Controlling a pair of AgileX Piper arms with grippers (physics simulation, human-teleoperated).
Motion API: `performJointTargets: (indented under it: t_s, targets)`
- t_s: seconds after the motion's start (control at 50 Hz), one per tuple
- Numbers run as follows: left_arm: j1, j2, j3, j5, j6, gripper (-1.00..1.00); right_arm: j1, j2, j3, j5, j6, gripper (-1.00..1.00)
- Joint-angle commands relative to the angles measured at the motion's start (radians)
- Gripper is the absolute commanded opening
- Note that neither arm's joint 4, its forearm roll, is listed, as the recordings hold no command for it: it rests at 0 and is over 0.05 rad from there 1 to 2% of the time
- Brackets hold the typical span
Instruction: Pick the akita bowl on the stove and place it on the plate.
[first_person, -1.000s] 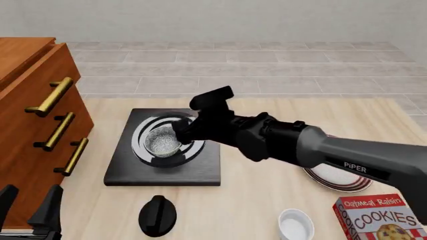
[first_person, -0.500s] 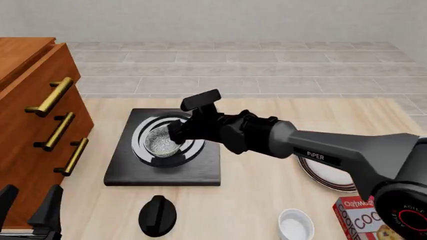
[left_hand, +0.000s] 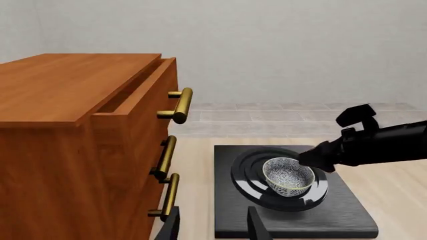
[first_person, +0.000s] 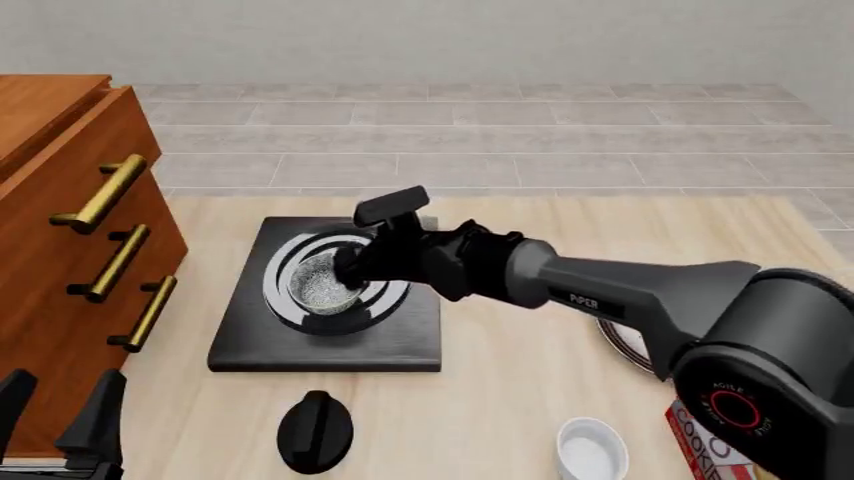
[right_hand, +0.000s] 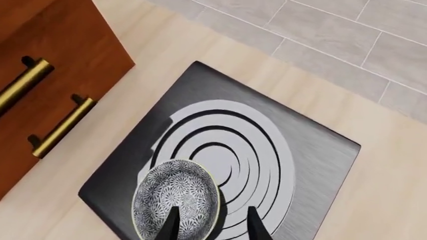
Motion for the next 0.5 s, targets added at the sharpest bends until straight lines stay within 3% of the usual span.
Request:
performJointTargets:
  t_s: [0.02, 0.5]
  targets:
    - [0.0, 0.0, 0.0, 0.0, 0.0, 1.0, 0.016, 0.063, -0.031, 0.007, -0.006, 1.0]
    - [0.0, 0.0, 0.0, 0.0, 0.0, 1.0, 0.049, 0.108, -0.024, -0.006, -0.068, 1.0]
